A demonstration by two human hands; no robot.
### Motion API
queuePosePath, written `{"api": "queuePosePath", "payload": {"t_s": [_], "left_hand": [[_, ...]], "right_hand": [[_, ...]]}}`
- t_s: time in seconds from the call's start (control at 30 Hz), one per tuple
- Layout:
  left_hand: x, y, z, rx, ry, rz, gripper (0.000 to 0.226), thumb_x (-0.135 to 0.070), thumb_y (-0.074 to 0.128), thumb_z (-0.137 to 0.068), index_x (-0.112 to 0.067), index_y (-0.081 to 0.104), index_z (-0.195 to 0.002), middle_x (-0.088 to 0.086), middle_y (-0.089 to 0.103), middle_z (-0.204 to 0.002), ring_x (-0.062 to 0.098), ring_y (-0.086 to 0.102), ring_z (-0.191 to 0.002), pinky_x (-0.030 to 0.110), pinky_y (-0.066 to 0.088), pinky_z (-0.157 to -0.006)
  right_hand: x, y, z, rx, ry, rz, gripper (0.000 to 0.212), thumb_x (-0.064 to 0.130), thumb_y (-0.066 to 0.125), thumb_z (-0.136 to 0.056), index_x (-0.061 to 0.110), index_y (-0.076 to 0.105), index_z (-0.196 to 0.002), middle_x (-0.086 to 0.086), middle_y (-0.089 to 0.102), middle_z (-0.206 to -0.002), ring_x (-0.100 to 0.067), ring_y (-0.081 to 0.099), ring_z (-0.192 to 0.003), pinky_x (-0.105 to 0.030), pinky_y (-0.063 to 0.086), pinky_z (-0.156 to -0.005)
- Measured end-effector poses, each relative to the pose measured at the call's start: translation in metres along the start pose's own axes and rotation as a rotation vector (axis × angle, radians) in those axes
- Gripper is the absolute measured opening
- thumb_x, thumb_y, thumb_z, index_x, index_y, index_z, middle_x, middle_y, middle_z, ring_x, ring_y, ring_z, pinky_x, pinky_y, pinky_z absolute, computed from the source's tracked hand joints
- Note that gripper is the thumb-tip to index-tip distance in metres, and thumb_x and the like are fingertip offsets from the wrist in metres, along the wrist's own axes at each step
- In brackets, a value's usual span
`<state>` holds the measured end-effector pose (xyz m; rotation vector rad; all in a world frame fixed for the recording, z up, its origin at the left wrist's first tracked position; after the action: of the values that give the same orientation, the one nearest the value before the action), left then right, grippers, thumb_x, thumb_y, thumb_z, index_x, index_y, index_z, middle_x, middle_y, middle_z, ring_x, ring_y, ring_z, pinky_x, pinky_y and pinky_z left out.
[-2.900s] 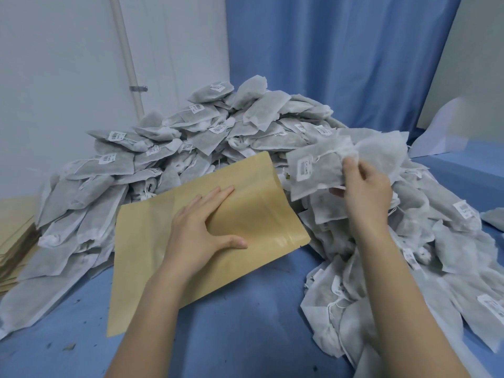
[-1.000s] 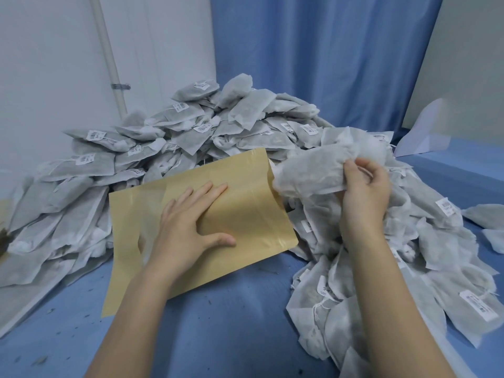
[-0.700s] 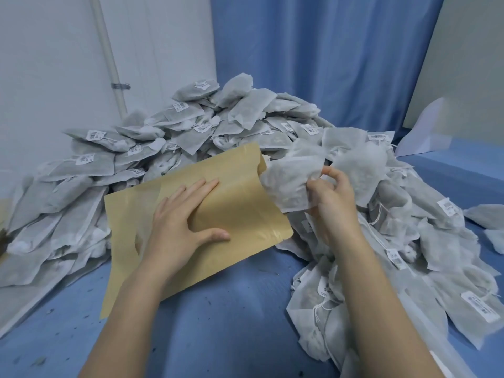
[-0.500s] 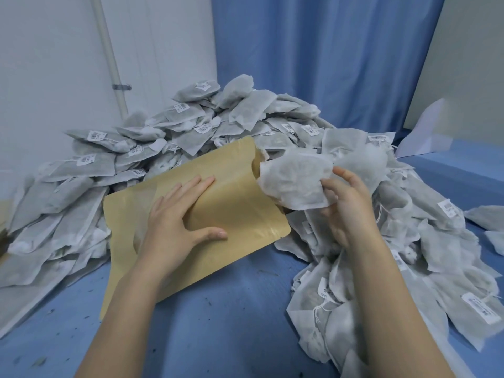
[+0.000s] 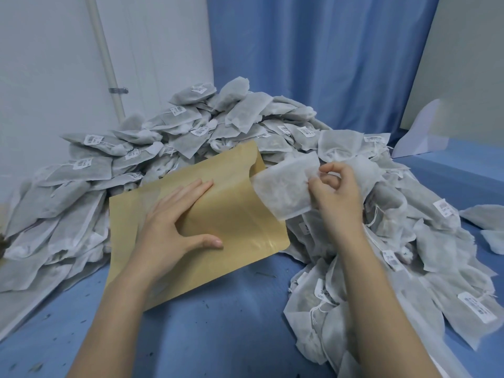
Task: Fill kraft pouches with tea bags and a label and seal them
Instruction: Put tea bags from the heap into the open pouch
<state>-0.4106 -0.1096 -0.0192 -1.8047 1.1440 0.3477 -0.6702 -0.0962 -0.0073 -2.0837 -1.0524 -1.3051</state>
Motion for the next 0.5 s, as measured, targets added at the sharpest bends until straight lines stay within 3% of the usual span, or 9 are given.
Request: {"api": "queuePosePath", "payload": {"t_s": [0.1,0.17,0.27,0.33,0.4,0.43,0.5], "left_hand": [[-0.003,0.004,-0.001,0.018,0.010,-0.023,0.090,-0.060,0.074,-0.038,-0.071,0.038,-0.120,-0.042,0.035,-0.137,-0.004,0.026,-0.136,0.040,0.020,-0.117],[-0.007,0.008,-0.001,0.038,0.028,-0.042,0.089,-0.061,0.073,-0.039,-0.072,0.037,-0.119,-0.042,0.034,-0.136,-0.006,0.025,-0.136,0.038,0.020,-0.117],[-0.007,0.011,-0.001,0.068,0.067,-0.062,0.084,-0.058,0.073,-0.045,-0.065,0.041,-0.122,-0.036,0.034,-0.139,-0.002,0.024,-0.138,0.038,0.019,-0.117],[-0.004,0.011,-0.001,0.085,0.067,-0.039,0.083,-0.054,0.074,-0.046,-0.061,0.044,-0.123,-0.035,0.035,-0.140,-0.001,0.024,-0.139,0.039,0.018,-0.117],[-0.002,0.011,-0.001,0.110,0.073,-0.016,0.082,-0.053,0.074,-0.046,-0.062,0.045,-0.122,-0.035,0.036,-0.139,-0.002,0.024,-0.139,0.039,0.017,-0.118],[-0.003,0.012,-0.001,0.124,0.086,-0.021,0.082,-0.054,0.074,-0.046,-0.063,0.044,-0.122,-0.035,0.036,-0.140,-0.002,0.023,-0.139,0.039,0.016,-0.118],[-0.005,0.016,-0.002,0.159,0.108,-0.052,0.081,-0.057,0.072,-0.047,-0.068,0.040,-0.121,-0.034,0.034,-0.142,-0.002,0.020,-0.140,0.037,0.012,-0.118]], "right_hand": [[0.009,0.013,0.009,0.189,-0.004,-0.128,0.017,0.016,0.073,-0.076,0.027,0.063,-0.083,0.016,0.063,-0.064,-0.004,0.056,-0.064,-0.022,0.046,-0.066],[0.017,0.026,0.018,0.320,-0.116,0.062,0.010,0.018,0.074,-0.072,0.027,0.069,-0.074,0.013,0.065,-0.066,0.001,0.055,-0.059,-0.009,0.039,-0.059],[0.022,0.044,0.024,0.515,-0.245,0.507,0.009,0.014,0.062,-0.074,0.009,0.066,-0.067,-0.008,0.057,-0.065,-0.018,0.046,-0.058,-0.024,0.034,-0.055],[0.025,0.049,0.028,0.720,-0.187,0.643,0.018,0.014,0.056,-0.076,0.004,0.054,-0.062,-0.011,0.043,-0.059,-0.024,0.030,-0.059,-0.030,0.029,-0.054],[0.030,0.052,0.032,0.949,-0.087,0.645,0.012,0.010,0.056,-0.081,0.003,0.056,-0.071,-0.004,0.052,-0.067,-0.020,0.042,-0.062,-0.030,0.039,-0.059],[0.030,0.052,0.033,1.041,-0.012,0.629,0.011,0.005,0.055,-0.085,0.005,0.058,-0.074,-0.004,0.057,-0.072,-0.019,0.050,-0.066,-0.024,0.044,-0.063],[0.029,0.050,0.038,1.170,0.187,0.655,0.036,-0.008,0.046,-0.090,0.011,0.059,-0.062,0.004,0.052,-0.061,-0.002,0.048,-0.057,-0.009,0.038,-0.054]]}}
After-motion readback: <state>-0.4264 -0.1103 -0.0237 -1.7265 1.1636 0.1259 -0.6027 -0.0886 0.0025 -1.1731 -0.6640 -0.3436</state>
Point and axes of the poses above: each hand's wrist, its own z-axis away from the middle knuckle, its own y-axis out of the palm, x = y × z, the point moved 3 cm from there along -z, towards the middle knuckle
